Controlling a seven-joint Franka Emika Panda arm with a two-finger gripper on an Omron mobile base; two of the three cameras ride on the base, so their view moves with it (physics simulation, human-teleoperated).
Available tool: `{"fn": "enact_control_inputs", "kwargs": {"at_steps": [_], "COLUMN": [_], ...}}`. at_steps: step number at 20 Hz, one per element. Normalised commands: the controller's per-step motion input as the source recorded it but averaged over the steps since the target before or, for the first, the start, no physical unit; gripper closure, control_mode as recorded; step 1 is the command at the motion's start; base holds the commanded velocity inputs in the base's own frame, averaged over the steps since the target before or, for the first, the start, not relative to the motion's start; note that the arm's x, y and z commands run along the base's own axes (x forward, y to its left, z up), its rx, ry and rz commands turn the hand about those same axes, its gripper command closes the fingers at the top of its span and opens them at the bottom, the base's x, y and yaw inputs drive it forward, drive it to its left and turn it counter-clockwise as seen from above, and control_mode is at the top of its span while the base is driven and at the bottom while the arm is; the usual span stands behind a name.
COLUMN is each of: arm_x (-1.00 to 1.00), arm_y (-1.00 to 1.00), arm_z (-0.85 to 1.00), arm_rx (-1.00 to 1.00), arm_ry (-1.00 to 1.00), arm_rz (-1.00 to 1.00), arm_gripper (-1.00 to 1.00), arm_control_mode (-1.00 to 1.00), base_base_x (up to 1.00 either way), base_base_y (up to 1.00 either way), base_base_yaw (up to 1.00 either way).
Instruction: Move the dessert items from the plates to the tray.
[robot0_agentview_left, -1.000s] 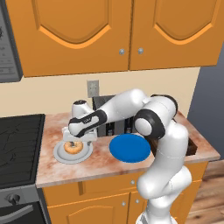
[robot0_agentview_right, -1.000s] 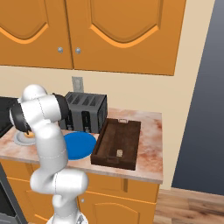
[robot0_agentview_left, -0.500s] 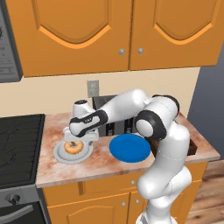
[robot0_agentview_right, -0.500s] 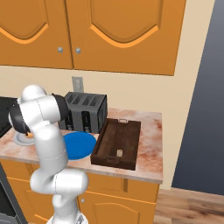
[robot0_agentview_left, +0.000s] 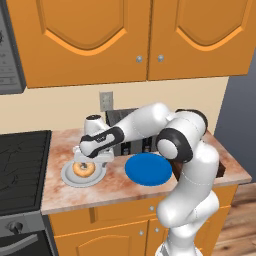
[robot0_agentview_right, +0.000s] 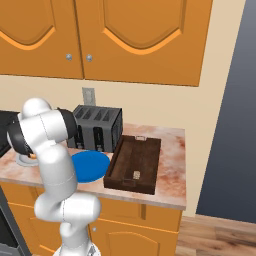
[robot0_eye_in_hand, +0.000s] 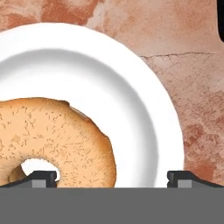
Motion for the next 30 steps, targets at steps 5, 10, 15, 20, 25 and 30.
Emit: {"fn": "enact_control_inputs", "kwargs": {"at_steps": [5,10,15,20,25,30], "arm_x": [-0.07,0.06,0.04,0.0,0.0,0.0], "arm_y": [0.05,0.06,0.07,0.02,0.01,0.0], "arm_z": [-0.04,-0.07,-0.25,-0.21,-0.07,-0.01], "arm_rx": [0.0,0.0,0.0,0.0,0.0,0.0], "arm_ry": [0.0,0.0,0.0,0.0,0.0,0.0], "arm_rz": [0.0,0.02,0.03,0.03,0.01,0.0], "arm_gripper": [-1.0,-1.0,-1.0,-1.0,1.0,1.0], "arm_control_mode": [-1.0,-1.0,-1.0,-1.0,-1.0,-1.0], "base_base_x": [0.0,0.0,0.0,0.0,0.0,0.0], "base_base_y": [0.0,0.0,0.0,0.0,0.0,0.0], "base_base_yaw": [0.0,0.0,0.0,0.0,0.0,0.0]}}
